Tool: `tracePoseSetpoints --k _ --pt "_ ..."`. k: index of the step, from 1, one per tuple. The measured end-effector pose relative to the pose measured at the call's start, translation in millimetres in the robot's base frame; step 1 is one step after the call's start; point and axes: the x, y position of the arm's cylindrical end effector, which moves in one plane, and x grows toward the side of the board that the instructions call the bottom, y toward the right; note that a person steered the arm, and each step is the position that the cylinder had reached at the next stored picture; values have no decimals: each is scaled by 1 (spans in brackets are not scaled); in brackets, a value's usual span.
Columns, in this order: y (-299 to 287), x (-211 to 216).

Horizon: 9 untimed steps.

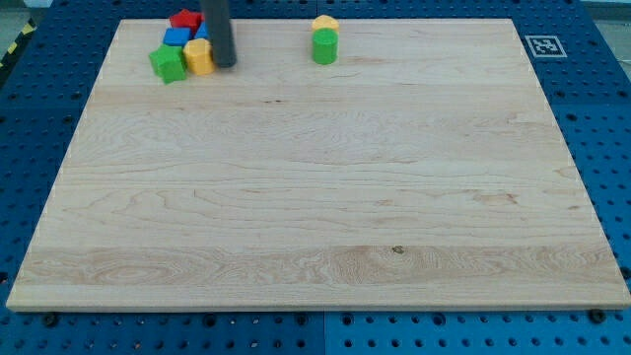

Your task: Nudge the group of blocks left a bit

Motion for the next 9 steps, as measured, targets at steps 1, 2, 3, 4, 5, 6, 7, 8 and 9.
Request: tracePoseSetpoints --k 1,2,3,4,5,6,7,8,9 --pt "-4 -1" --pt "2 -2" --pt "27 -12" --pt "38 -34" --pt "34 -60" --pt "30 -64" --pt "6 -67" --pt "-9 -67" --pt "4 -68"
